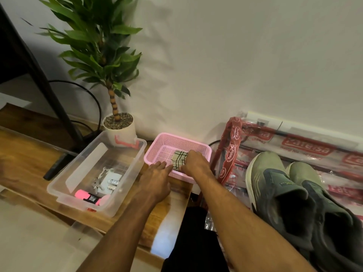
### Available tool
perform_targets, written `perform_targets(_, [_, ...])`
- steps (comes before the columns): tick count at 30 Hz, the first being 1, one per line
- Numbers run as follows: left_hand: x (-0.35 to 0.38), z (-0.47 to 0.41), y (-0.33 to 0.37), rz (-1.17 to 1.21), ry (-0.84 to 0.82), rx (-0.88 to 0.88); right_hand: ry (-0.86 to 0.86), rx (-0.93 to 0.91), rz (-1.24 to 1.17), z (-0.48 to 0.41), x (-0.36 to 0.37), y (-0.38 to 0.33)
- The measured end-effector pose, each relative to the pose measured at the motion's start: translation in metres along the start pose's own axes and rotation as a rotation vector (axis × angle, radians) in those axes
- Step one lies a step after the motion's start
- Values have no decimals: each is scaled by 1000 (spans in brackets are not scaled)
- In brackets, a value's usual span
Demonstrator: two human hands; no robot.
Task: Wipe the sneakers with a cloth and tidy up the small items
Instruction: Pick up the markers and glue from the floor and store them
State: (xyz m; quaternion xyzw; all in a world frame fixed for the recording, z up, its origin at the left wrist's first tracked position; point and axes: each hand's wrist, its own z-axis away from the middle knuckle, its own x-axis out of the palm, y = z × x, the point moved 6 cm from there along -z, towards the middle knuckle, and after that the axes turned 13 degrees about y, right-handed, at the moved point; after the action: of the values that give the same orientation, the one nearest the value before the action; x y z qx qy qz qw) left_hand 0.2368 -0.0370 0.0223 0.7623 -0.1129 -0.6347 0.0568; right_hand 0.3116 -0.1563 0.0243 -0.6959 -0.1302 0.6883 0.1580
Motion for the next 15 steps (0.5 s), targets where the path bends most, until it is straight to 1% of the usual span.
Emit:
perform_targets(3, [-9,2,6,-16,10,9,51,-25,-33,6,-12,-5])
perform_targets(9, [-39,7,18,-24,42,20,32,-86,-104,29,-34,-8])
perform_targets(15, [-79,21,34,-13,148,-1,30,-221,-162,66,-79,-16])
